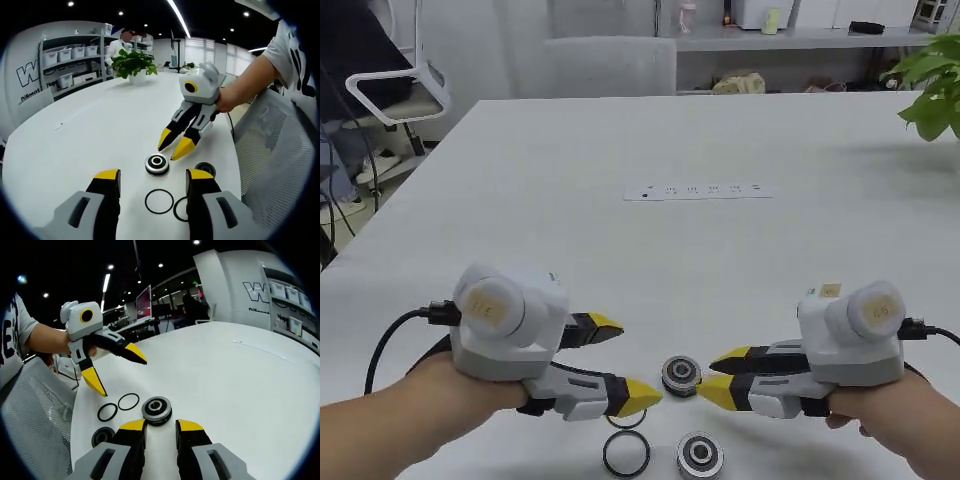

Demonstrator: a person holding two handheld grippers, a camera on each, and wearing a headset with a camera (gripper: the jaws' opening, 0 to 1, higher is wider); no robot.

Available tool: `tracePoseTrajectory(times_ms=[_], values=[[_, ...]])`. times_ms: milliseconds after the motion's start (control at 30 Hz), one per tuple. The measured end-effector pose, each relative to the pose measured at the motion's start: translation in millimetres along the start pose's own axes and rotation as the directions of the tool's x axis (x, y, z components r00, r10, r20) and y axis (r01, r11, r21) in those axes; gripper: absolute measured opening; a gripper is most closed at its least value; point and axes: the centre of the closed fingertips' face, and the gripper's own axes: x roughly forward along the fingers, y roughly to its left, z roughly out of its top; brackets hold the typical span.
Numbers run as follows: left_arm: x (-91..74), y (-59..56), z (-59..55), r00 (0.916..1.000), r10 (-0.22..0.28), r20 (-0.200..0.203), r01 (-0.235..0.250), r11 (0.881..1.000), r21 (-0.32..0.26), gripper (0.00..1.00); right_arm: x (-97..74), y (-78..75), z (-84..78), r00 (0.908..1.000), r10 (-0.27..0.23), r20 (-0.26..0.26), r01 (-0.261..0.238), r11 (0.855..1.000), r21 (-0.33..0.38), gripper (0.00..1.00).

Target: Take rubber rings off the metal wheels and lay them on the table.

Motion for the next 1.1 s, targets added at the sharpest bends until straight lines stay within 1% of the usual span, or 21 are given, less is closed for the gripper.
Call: tracePoseTrajectory(times_ms=[233, 333, 567, 733, 833, 933, 967, 1033, 1100], values=[[12.7, 0.3, -0.4, 1.0000, -0.005, -0.009, 0.005, 1.000, 0.001, 0.47, 4.2, 1.6, -1.2, 1.0000, 0.004, -0.001, -0.004, 1.000, -0.013, 0.17], [16.6, -1.4, -0.4, 0.9998, -0.015, -0.012, 0.015, 1.000, 0.000, 0.43, 5.9, 2.3, -3.1, 0.9999, 0.007, -0.008, -0.008, 1.000, -0.016, 0.16], [28.6, -5.2, -4.7, 0.9991, -0.033, -0.027, 0.033, 0.999, -0.013, 0.40, 5.9, 2.3, -5.4, 0.9999, 0.010, -0.012, -0.010, 0.999, -0.035, 0.13], [35.1, -7.6, -3.0, 0.9986, -0.046, -0.026, 0.046, 0.999, -0.018, 0.35, 6.6, 2.7, -7.6, 0.9997, 0.012, -0.021, -0.013, 0.998, -0.056, 0.08], [38.5, -10.4, -2.7, 0.9979, -0.057, -0.031, 0.056, 0.998, -0.018, 0.32, 7.2, 2.4, -7.3, 0.9997, 0.009, -0.022, -0.010, 0.998, -0.060, 0.07], [41.1, -11.8, -1.3, 0.9978, -0.061, -0.027, 0.060, 0.998, -0.020, 0.28, 7.5, 1.9, -7.4, 0.9997, 0.006, -0.022, -0.007, 0.998, -0.060, 0.06], [42.6, -13.0, -1.1, 0.9975, -0.065, -0.029, 0.064, 0.998, -0.017, 0.27, 7.5, 1.8, -7.3, 0.9998, 0.005, -0.022, -0.006, 0.998, -0.065, 0.06], [44.8, -15.0, -3.3, 0.9963, -0.072, -0.046, 0.072, 0.997, -0.005, 0.24, 7.6, 1.5, -7.3, 0.9998, 0.003, -0.021, -0.005, 0.998, -0.066, 0.05], [46.0, -15.2, -3.9, 0.9961, -0.074, -0.049, 0.074, 0.997, -0.005, 0.23, 7.9, 1.4, -7.3, 0.9998, 0.002, -0.022, -0.004, 0.998, -0.069, 0.05]])
